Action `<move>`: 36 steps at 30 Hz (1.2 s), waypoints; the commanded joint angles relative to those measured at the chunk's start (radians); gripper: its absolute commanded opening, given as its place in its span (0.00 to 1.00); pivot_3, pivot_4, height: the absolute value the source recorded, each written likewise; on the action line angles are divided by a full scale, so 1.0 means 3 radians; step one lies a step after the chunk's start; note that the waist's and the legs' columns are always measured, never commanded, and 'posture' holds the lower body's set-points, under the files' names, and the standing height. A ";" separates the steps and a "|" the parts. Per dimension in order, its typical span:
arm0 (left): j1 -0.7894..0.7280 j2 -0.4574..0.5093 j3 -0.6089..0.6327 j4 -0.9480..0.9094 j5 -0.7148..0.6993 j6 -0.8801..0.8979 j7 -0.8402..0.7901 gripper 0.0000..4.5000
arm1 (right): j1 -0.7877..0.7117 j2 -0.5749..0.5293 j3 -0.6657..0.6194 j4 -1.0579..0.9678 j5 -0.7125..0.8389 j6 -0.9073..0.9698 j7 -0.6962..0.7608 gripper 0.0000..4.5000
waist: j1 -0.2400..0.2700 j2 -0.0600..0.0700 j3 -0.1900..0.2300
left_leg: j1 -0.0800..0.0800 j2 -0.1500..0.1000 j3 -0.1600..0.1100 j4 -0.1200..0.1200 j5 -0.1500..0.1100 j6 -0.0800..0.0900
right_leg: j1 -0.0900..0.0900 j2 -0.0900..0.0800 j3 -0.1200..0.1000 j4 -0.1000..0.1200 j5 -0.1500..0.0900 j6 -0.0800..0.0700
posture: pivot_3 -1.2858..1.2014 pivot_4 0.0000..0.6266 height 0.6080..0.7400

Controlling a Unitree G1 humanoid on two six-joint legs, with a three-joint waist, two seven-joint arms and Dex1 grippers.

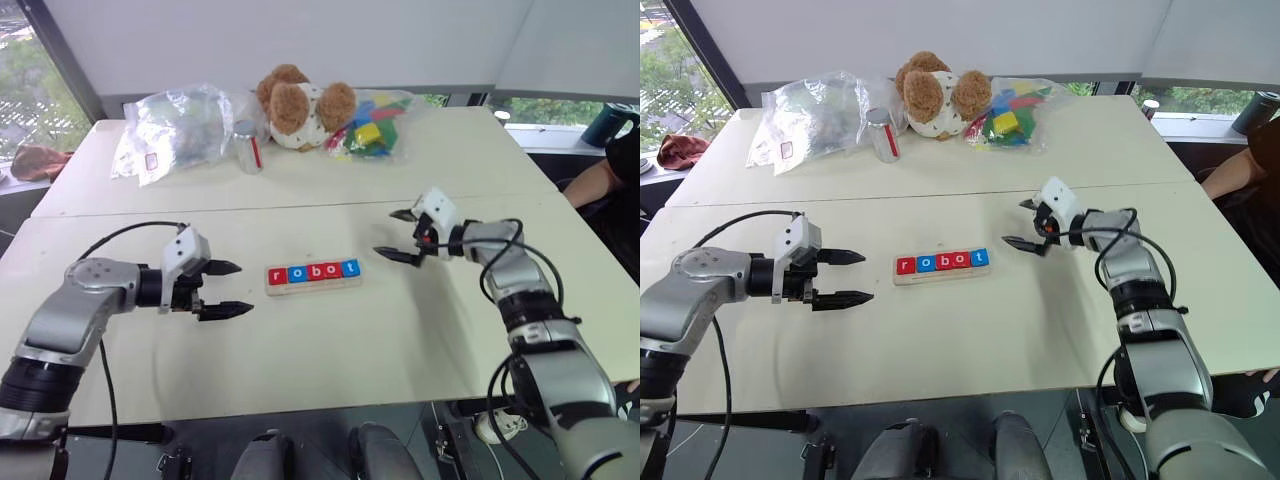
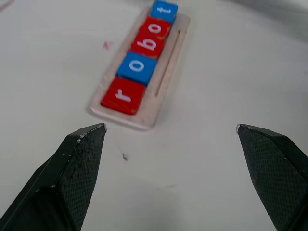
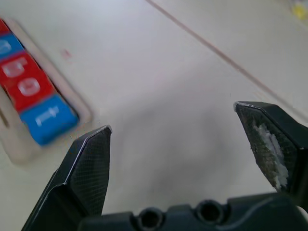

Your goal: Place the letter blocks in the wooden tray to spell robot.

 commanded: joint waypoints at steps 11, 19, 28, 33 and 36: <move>-0.0124 0.0021 0.0015 0.0025 -0.0010 -0.0012 -0.0123 1.00 | 0.0125 0.0167 0.0125 -0.0454 0.0106 0.0227 -0.0166 0.99 | 0.0005 0.0000 0.0000 | 0.0001 0.0000 0.0000 0.0001 -0.0001 0.0002 | -0.0001 0.0003 0.0000 0.0006 0.0000 0.0000 | 0.52 0.24 1.00; -0.0044 0.0042 0.0074 -0.0035 -0.0034 0.0017 -0.0087 1.00 | 0.0154 0.0186 0.0182 -0.0452 0.0120 0.0236 -0.0156 0.99 | 0.0000 0.0000 0.0000 | 0.0001 0.0000 0.0000 0.0001 -0.0001 0.0002 | -0.0001 0.0003 0.0000 0.0006 0.0000 0.0000 | 0.52 0.24 1.00; -0.0049 0.0026 0.0055 -0.0023 -0.0033 0.0008 -0.0056 1.00 | 0.0188 0.0253 0.0213 -0.0573 0.0183 0.0323 -0.0108 0.99 | -0.0002 0.0000 0.0000 | 0.0001 0.0000 0.0000 0.0002 0.0000 0.0001 | -0.0001 0.0003 0.0000 0.0007 0.0000 0.0000 | 0.52 0.24 1.00; -0.0042 0.0026 0.0058 -0.0022 -0.0030 0.0002 -0.0051 1.00 | 0.0183 0.0253 0.0229 -0.0543 0.0155 0.0312 -0.0174 0.99 | -0.0002 0.0000 0.0000 | 0.0001 0.0000 0.0000 0.0002 0.0000 0.0001 | -0.0001 0.0003 0.0000 0.0007 0.0000 0.0000 | 0.52 0.24 1.00; -0.0012 0.0034 0.0098 -0.0022 -0.0042 0.0002 -0.0035 1.00 | 0.0173 0.0144 0.0184 -0.0535 0.0133 0.0261 -0.0235 0.99 | -0.0001 0.0000 0.0000 | 0.0001 0.0000 0.0000 0.0002 0.0000 0.0001 | -0.0001 0.0003 0.0000 0.0007 0.0000 0.0000 | 0.52 0.24 1.00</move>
